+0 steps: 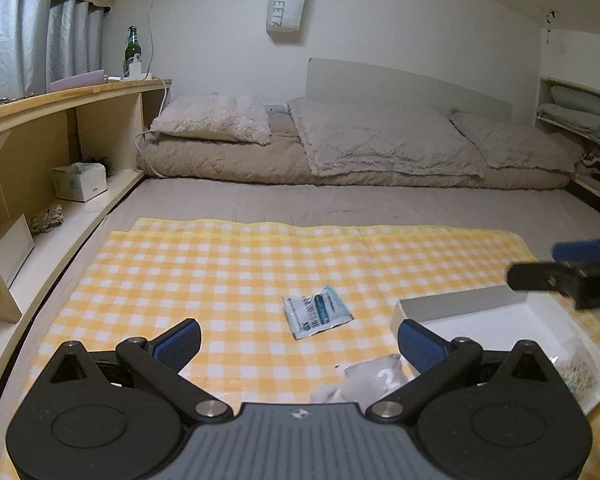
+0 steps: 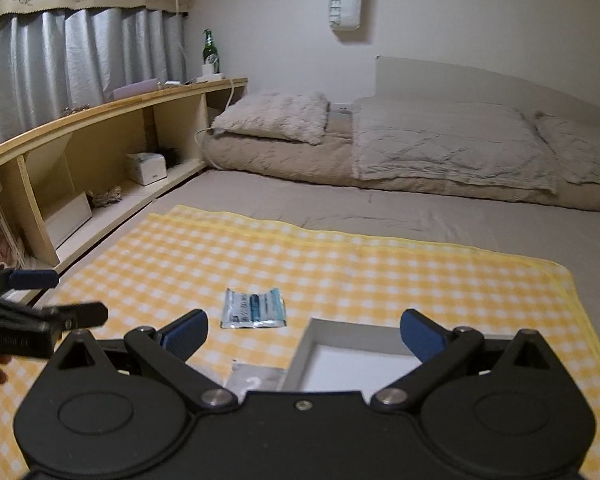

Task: Organize soft objects
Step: 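Grasp the blue packet with the left tool while the right tool grasps the white fluffy item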

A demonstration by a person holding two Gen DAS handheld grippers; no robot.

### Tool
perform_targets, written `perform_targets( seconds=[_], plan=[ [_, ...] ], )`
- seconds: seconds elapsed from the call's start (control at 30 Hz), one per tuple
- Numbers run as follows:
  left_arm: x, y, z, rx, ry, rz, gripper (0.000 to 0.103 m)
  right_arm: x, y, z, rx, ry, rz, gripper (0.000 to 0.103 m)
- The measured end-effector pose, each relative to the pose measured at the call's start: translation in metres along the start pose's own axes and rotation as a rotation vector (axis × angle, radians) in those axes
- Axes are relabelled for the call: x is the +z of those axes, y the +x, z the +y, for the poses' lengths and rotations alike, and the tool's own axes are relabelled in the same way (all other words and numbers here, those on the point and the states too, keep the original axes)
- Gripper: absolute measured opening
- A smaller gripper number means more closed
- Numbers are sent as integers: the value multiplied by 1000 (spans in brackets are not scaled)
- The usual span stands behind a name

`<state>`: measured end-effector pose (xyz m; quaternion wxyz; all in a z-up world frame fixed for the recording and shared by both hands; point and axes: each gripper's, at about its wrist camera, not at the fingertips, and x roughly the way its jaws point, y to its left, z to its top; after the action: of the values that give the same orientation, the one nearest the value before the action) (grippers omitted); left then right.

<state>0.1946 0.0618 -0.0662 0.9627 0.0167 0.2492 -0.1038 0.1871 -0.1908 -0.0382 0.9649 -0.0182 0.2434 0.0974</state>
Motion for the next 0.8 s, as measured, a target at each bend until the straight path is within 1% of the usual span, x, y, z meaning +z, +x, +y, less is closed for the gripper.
perform_targets(
  seconds=[0.13,0.23,0.3,0.37,0.4,0.5,0.57,0.6,0.67,0.73,0.8],
  plan=[
    [-7,6,5,-18,44,27,103,7,25,11,30,0,35,103],
    [-12,14,8,-46,75,76,103,10,44,21,55,-13,69,103],
    [-18,21,9,-72,103,106,103,11,57,29,82,-22,98,103],
    [-23,27,10,-116,138,140,103,9,70,39,122,-28,137,101],
    [-26,30,10,-145,153,158,103,8,76,44,143,-31,159,96],
    [-33,39,8,-213,183,206,103,1,96,58,200,-45,237,90],
    [-39,45,4,-254,212,234,102,-5,111,66,224,-51,295,84],
    [-42,49,2,-273,227,250,102,-8,117,69,230,-55,319,79],
    [-46,58,0,-308,241,283,96,-14,129,74,240,-63,370,74],
    [-48,66,0,-341,245,308,93,-20,139,76,238,-69,414,67],
    [-50,74,-2,-366,254,324,93,-27,149,77,247,-68,455,63]
  ],
)
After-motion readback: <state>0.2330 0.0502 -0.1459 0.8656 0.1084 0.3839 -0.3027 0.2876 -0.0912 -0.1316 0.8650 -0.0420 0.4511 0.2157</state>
